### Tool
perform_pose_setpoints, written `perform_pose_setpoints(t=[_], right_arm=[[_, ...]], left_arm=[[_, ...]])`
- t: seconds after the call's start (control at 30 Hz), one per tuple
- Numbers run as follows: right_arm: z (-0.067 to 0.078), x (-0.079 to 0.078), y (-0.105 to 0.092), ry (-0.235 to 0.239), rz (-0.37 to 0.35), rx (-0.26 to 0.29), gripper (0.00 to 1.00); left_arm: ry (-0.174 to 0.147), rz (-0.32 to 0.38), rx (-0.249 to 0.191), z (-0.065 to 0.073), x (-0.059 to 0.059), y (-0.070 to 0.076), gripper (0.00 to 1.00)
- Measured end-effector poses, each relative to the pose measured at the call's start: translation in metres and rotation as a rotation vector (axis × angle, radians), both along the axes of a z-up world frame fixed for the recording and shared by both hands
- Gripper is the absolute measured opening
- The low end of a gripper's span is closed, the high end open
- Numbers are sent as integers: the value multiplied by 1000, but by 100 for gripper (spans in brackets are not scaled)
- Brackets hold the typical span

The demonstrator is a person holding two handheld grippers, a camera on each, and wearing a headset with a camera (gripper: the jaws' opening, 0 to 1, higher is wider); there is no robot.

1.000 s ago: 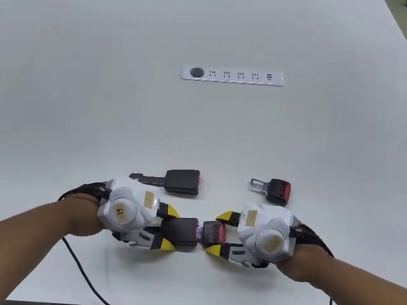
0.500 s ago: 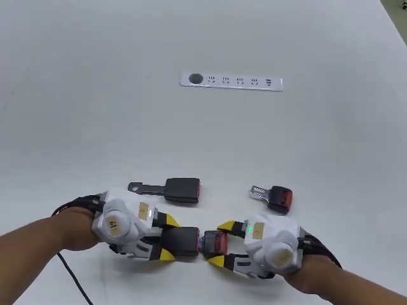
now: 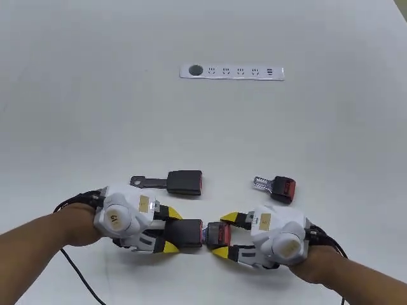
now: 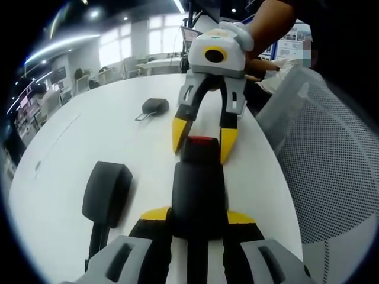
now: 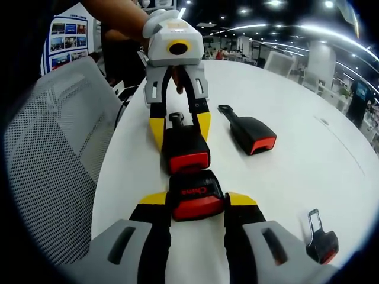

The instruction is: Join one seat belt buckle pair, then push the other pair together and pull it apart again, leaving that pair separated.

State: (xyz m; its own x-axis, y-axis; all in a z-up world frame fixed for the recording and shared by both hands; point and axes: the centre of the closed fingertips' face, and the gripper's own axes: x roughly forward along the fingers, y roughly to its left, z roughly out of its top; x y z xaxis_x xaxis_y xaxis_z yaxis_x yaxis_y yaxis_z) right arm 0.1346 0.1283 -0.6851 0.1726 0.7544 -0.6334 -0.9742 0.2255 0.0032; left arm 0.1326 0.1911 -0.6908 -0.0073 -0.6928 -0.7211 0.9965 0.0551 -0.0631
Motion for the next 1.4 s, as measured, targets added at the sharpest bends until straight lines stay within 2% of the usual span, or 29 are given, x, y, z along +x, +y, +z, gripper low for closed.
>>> perform_pose_setpoints(t=[0.3, 0.5, 0.6, 0.77, 1.0, 1.1, 1.17, 1.2, 1.3, 1.4], right_arm=[[0, 1, 1, 10, -12, 7, 35], [1, 3, 2, 43, -37, 16, 36], [1, 3, 2, 46, -22, -1, 36], [0, 2, 2, 52, -24, 5, 36], [1, 2, 2, 69, -54, 7, 37], [0, 1, 1, 52, -40, -3, 40], [0, 0, 2, 57, -42, -6, 47], [-3, 2, 5, 63, -48, -6, 53], [-4, 4, 6, 83, -74, 3, 58], [1, 10, 7, 68, -91, 26, 67]], left_arm=[[-4, 5, 32, 1, -1, -2, 34], [-8, 10, 49, 0, 0, -2, 34], [-12, 9, 59, 1, 0, -3, 34], [-22, -2, 89, 0, 0, -4, 35], [-20, 15, 87, 0, 1, -5, 35], [-7, 45, 87, 0, 1, -6, 36], [89, 125, 58, 3, -2, -9, 39], [113, 136, 45, 4, -4, -10, 44], [89, 124, 60, 4, -2, -7, 52], [93, 151, 63, 8, 0, -2, 61]])
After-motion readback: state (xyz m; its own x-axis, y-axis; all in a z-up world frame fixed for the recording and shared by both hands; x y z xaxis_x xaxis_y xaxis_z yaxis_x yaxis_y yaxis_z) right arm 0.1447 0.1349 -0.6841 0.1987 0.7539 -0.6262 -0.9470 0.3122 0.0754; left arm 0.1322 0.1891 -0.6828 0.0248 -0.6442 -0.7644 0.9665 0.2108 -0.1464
